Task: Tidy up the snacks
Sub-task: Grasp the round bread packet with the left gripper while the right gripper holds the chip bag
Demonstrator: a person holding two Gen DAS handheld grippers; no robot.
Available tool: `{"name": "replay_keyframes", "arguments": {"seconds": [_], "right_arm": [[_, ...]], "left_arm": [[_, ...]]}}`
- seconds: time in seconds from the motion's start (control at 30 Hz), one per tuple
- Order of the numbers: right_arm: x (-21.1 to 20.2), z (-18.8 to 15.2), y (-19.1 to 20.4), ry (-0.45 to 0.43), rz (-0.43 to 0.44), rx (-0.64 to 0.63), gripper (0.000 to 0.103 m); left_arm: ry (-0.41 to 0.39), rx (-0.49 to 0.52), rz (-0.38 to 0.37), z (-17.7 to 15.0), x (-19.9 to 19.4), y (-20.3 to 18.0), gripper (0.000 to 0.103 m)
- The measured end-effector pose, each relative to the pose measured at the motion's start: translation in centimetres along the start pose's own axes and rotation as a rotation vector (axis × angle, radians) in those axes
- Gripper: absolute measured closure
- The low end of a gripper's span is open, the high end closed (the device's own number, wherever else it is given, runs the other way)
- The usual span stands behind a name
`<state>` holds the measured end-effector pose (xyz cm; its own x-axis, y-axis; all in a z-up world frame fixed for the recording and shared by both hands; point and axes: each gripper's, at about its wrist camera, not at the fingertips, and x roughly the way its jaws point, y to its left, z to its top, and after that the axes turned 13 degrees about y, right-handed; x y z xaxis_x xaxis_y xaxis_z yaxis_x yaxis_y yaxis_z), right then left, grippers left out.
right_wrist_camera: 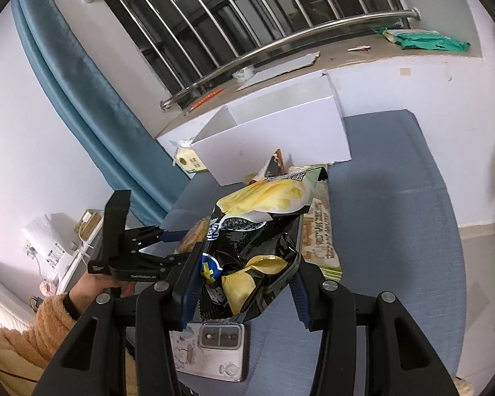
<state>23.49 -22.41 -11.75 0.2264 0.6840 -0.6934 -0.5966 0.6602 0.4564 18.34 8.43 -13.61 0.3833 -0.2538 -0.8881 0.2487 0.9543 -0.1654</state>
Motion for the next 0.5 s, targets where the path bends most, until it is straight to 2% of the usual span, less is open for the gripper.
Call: {"name": "replay_keyframes", "arguments": {"seconds": [0.17, 0.3, 0.43, 0.5], "right_arm": [[-0.3, 2.1, 1.2, -0.046, 0.001, -0.021, 0.051], [0.1, 6.7, 2.7, -0.086, -0.028, -0.050, 0.051], [1.2, 12.3, 3.3, -0.119, -0.047, -0.037, 0.051], [2.1, 15.1, 3.3, -0.120, -0.061, -0.022, 0.051]], "left_arm": [[-0.177, -0.016, 0.018, 2.3, -6.3, -0.6, 0.031], [-0.298, -0.043, 0.024, 6.4, -10.1, 0.0, 0.031], [-0.360, -0.102, 0.005, 11.2, -11.3, 1.2, 0.031], [-0.361, -0.125, 0.038, 14.1, -10.8, 2.4, 0.031]]}}
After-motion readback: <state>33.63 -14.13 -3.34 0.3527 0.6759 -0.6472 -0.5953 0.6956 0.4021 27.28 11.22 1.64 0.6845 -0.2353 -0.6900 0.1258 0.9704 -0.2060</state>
